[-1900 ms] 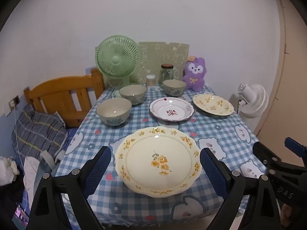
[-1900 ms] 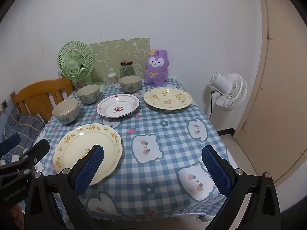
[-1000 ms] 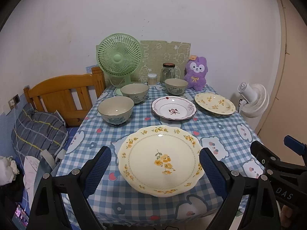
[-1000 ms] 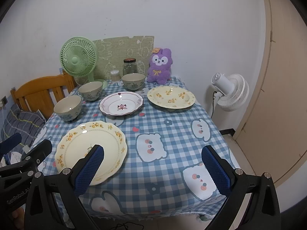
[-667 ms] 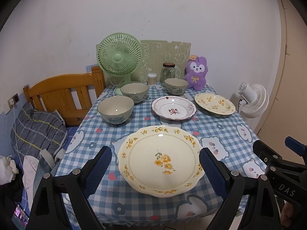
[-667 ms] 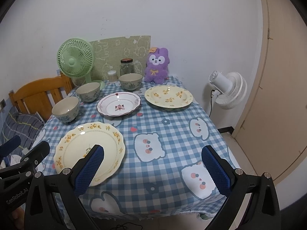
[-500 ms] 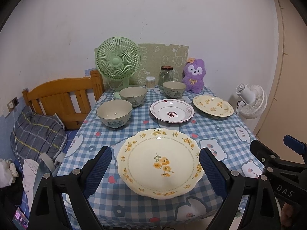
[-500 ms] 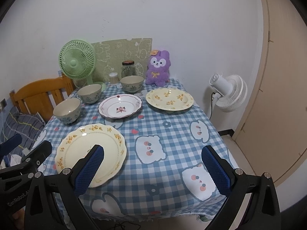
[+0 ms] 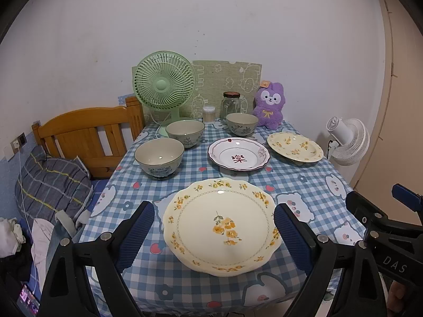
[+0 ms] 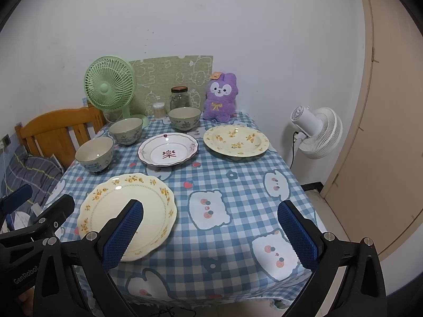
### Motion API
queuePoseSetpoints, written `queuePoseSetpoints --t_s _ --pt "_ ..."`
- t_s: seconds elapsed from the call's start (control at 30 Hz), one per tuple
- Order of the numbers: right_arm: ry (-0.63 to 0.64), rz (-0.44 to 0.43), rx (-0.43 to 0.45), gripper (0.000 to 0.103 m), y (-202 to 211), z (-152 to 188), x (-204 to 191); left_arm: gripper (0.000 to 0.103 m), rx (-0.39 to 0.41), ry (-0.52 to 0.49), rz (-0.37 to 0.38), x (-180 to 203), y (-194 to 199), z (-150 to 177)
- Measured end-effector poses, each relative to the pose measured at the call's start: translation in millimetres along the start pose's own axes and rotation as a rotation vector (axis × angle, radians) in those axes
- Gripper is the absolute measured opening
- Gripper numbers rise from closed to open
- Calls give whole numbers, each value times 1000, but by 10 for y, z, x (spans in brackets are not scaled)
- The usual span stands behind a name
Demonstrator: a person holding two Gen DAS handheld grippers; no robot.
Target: Organize plates and bowls
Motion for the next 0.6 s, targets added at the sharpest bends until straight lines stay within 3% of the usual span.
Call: queuePoseSetpoints --t_s 0.6 --pt "-2 -5 -3 102 -12 -19 -35 92 3 5 -2 -44 -3 -36"
Point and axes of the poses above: each gripper's, at about its wrist camera, not at the fingertips, and y roughly against the way its jaws point, x to its right, z to its underside, the point moved 1 cm from there along -y, roughly the way its jaws point, and after that the axes turned 1 degree about -x, right-handed, at the moved point
